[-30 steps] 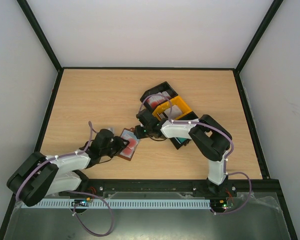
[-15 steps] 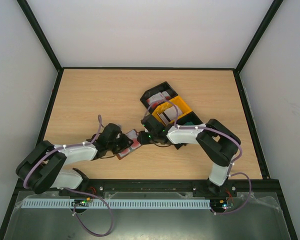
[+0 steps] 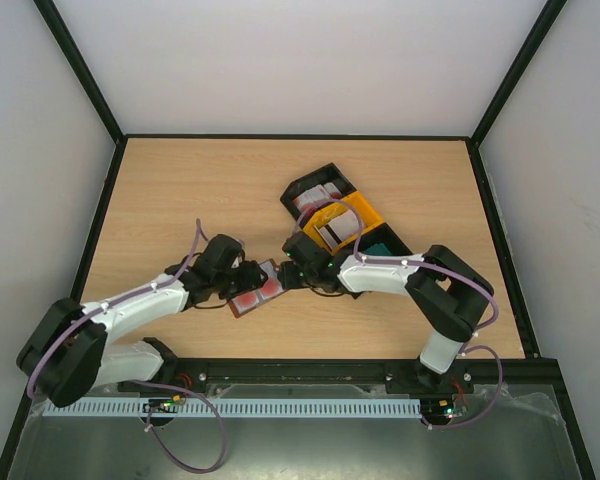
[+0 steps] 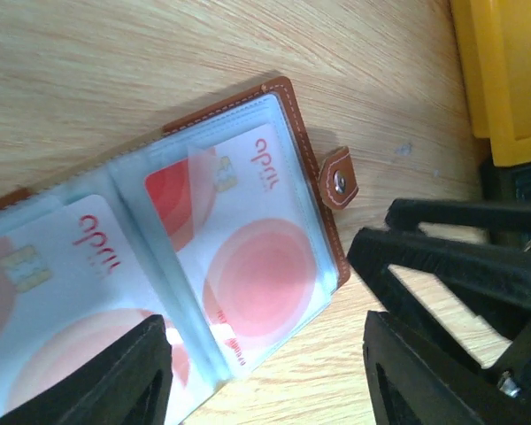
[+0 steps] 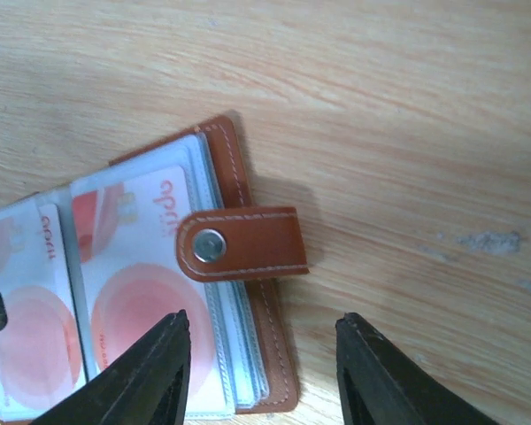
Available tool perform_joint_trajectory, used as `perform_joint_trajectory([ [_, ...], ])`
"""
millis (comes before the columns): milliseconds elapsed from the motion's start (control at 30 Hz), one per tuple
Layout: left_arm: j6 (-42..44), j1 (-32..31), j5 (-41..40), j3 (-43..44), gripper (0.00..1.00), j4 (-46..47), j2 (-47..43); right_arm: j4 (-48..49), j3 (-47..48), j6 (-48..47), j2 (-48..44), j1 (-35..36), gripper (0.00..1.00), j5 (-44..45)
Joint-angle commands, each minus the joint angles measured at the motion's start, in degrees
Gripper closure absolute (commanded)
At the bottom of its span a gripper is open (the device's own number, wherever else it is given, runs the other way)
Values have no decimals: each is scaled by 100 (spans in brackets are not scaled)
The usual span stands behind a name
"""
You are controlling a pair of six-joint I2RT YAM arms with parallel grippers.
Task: Put the credit cards into the card holder
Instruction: Insert the credit card into the card holder.
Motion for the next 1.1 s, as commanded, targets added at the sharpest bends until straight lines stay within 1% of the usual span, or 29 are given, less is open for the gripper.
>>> perform_joint_trajectory([
  [0,168,31,-465,136,36,-1132,-440,-524,542,-405,89,157,54,568],
  [67,-11,111,-729,52,30,-1383,-660,-760,889,-527,271,248,53,868],
  [100,-95,160,-829,-21,28,-1483,-767,-876,1016,-641,364,295,53,1035],
  [200,-258,383,-972,-330,28,-1594,-1156,-1302,1341,-897,571,365,53,1620],
  [367,-402,662,-1031,-660,26,-1690,-1552,-1574,1551,-1409,836,418,52,1727],
  [500,-425,789,-975,-832,24,-1715,-1613,-1782,1770,-1423,1108,468,52,1881],
  [667,-440,955,-802,-1026,24,-1595,-1703,-2022,1953,-1240,1322,491,59,2407],
  [767,-402,1002,-758,-1042,24,-1589,-1701,-2094,1976,-1068,1324,502,66,2809],
  [867,-407,1038,-696,-1078,24,-1554,-1692,-2167,2011,-933,1320,508,71,3074],
  [1067,-409,1096,-483,-1171,24,-1320,-1570,-2381,2138,-753,1361,530,74,3602],
])
